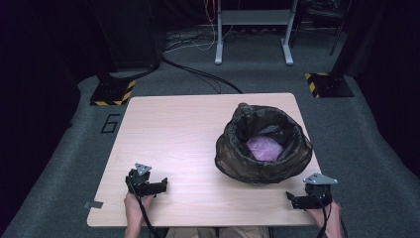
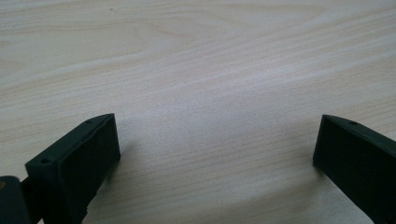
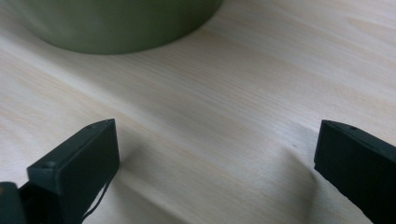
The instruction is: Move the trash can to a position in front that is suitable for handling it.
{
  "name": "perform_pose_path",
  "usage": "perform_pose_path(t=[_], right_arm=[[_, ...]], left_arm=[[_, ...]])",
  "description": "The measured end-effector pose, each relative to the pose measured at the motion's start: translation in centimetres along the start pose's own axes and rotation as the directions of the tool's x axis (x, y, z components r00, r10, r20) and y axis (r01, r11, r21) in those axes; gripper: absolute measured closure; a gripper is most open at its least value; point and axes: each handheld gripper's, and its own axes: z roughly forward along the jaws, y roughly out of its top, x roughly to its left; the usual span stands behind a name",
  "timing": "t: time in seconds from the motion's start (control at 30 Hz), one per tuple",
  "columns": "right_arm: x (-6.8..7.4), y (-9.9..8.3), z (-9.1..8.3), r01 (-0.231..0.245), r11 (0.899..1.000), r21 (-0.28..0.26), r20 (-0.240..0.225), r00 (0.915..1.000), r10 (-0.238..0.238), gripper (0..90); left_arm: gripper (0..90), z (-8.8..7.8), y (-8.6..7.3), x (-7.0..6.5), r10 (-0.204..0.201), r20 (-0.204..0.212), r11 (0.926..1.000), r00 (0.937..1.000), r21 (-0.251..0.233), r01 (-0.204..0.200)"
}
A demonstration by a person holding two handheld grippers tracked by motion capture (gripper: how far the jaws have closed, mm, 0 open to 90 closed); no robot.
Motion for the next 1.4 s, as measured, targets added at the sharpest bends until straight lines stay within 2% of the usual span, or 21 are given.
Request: perform_pose_path(t=[0.03, 0.07, 0.1, 0.33, 0.37, 0.47, 0.7, 0.77, 1.07, 1.4], right_arm=[[0.0, 0.0, 0.0, 0.000, 1.000, 0.000, 0.000, 1.0000, 0.000, 0.0], [0.2, 0.0, -0.2, -0.023, 0.999, -0.023, -0.036, 0.9991, 0.022, 0.0], [0.4, 0.1, -0.3, -0.023, 0.999, -0.033, -0.047, 0.9987, 0.021, 0.0], [1.9, 1.5, -1.4, 0.015, 0.995, -0.101, -0.067, 0.9975, -0.021, 0.0], [2.3, 2.3, -1.6, 0.035, 0.992, -0.120, -0.077, 0.9961, -0.044, 0.0], [2.6, 2.9, -1.8, 0.048, 0.990, -0.133, -0.079, 0.9951, -0.059, 0.0], [3.5, 5.3, -1.3, 0.096, 0.978, -0.187, -0.115, 0.9862, -0.119, 0.0], [3.8, 5.9, -1.1, 0.108, 0.970, -0.219, -0.120, 0.9833, -0.137, 0.0], [3.9, 6.8, -0.2, 0.116, 0.966, -0.233, -0.116, 0.9825, -0.146, 0.0], [4.3, 8.0, 0.8, 0.122, 0.963, -0.241, -0.136, 0.9780, -0.158, 0.0]], left_arm=[[0.1, 0.0, 0.0, 0.0, 0.000, 0.000, 1.0000, 1.0000, 0.000, 0.000], [0.2, 0.0, 0.0, 0.0, 0.000, 0.000, 1.0000, 1.0000, 0.000, 0.000], [0.1, 0.0, 0.0, 0.0, 0.000, 0.000, 1.0000, 1.0000, 0.000, 0.000], [0.2, 0.0, 0.0, 0.0, 0.000, 0.004, 1.0000, 1.0000, -0.001, 0.000], [0.2, 0.0, 0.0, 0.0, 0.000, 0.004, 1.0000, 1.0000, -0.001, 0.000], [0.1, 0.0, 0.0, 0.0, 0.000, 0.005, 1.0000, 1.0000, -0.001, 0.000], [0.2, 0.0, 0.0, 0.0, 0.004, 0.007, 1.0000, 1.0000, 0.001, -0.004], [0.2, 0.0, 0.0, 0.0, 0.011, 0.011, 0.9999, 0.9999, 0.000, -0.011], [0.2, 0.0, 0.0, -0.1, 0.011, 0.014, 0.9999, 0.9998, -0.003, -0.011], [0.2, 0.0, 0.0, -0.1, 0.011, 0.016, 0.9999, 0.9998, -0.002, -0.011]])
